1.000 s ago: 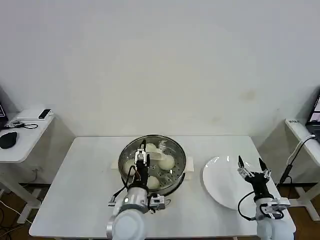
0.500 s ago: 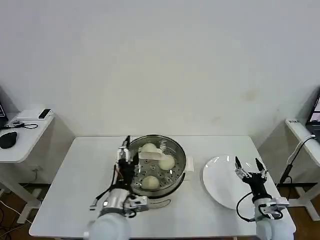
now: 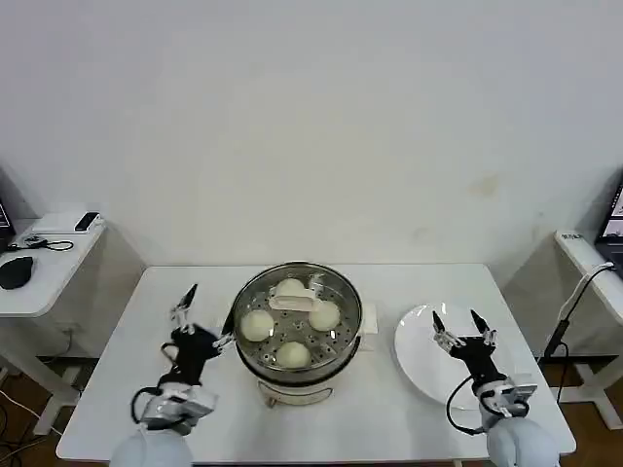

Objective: Take steamed baozi put them in steamer then cover it.

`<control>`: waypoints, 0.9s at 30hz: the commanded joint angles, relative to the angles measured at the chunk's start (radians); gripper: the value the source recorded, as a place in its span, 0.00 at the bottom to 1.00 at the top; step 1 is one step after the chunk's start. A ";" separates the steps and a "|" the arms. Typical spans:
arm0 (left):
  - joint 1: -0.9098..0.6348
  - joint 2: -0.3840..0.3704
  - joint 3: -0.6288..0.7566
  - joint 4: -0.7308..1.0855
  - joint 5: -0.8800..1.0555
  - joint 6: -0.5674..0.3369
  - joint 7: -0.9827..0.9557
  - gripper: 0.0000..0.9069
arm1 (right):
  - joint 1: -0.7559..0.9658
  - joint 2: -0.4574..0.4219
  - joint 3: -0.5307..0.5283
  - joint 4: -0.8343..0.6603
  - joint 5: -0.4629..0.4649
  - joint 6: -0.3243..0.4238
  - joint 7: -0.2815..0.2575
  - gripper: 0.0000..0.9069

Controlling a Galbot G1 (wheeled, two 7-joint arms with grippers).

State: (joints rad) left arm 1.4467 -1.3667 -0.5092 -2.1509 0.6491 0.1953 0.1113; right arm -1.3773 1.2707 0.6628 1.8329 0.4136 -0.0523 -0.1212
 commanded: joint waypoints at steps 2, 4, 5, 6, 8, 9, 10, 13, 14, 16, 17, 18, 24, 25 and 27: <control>0.100 0.013 -0.249 0.192 -0.574 -0.120 -0.031 1.00 | 0.015 -0.080 -0.087 -0.032 -0.011 -0.073 0.027 1.00; 0.109 0.015 -0.251 0.202 -0.580 -0.116 -0.021 1.00 | 0.021 -0.084 -0.087 -0.049 -0.013 -0.074 0.027 1.00; 0.116 0.017 -0.250 0.204 -0.581 -0.115 -0.014 1.00 | 0.023 -0.087 -0.088 -0.059 -0.011 -0.078 0.031 1.00; 0.119 0.018 -0.248 0.205 -0.582 -0.115 -0.008 1.00 | 0.024 -0.088 -0.090 -0.062 -0.008 -0.079 0.032 1.00; 0.128 0.020 -0.243 0.209 -0.585 -0.112 -0.002 1.00 | 0.025 -0.104 -0.106 -0.071 -0.007 -0.080 0.040 1.00; 0.129 0.019 -0.243 0.211 -0.585 -0.111 0.002 1.00 | 0.025 -0.110 -0.113 -0.072 -0.007 -0.083 0.045 1.00; 0.129 0.017 -0.242 0.214 -0.590 -0.103 0.010 1.00 | 0.025 -0.123 -0.125 -0.072 -0.001 -0.084 0.048 1.00; 0.133 0.014 -0.232 0.214 -0.593 -0.101 0.017 1.00 | 0.027 -0.152 -0.149 -0.068 0.011 -0.081 0.052 1.00; 0.132 0.012 -0.230 0.215 -0.593 -0.101 0.018 1.00 | 0.027 -0.156 -0.152 -0.067 0.011 -0.080 0.052 1.00; 0.130 0.007 -0.230 0.216 -0.592 -0.101 0.019 1.00 | 0.029 -0.167 -0.165 -0.070 0.024 -0.069 0.053 1.00; 0.130 0.005 -0.231 0.215 -0.592 -0.101 0.018 1.00 | 0.030 -0.168 -0.168 -0.070 0.023 -0.065 0.063 1.00; 0.131 0.003 -0.232 0.212 -0.592 -0.101 0.019 1.00 | 0.030 -0.167 -0.169 -0.070 0.023 -0.066 0.067 1.00; 0.140 -0.001 -0.236 0.201 -0.595 -0.102 0.017 1.00 | 0.015 -0.163 -0.161 -0.050 0.016 -0.085 0.043 1.00; 0.140 -0.002 -0.236 0.202 -0.595 -0.103 0.017 1.00 | 0.014 -0.163 -0.161 -0.049 0.011 -0.082 0.036 1.00; 0.139 -0.006 -0.236 0.198 -0.596 -0.102 0.018 1.00 | 0.011 -0.159 -0.157 -0.046 0.010 -0.085 0.022 1.00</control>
State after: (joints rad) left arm 1.5759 -1.3681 -0.7271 -1.9629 0.1029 0.1010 0.1251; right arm -1.3581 1.1316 0.5246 1.7796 0.4267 -0.1246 -0.0722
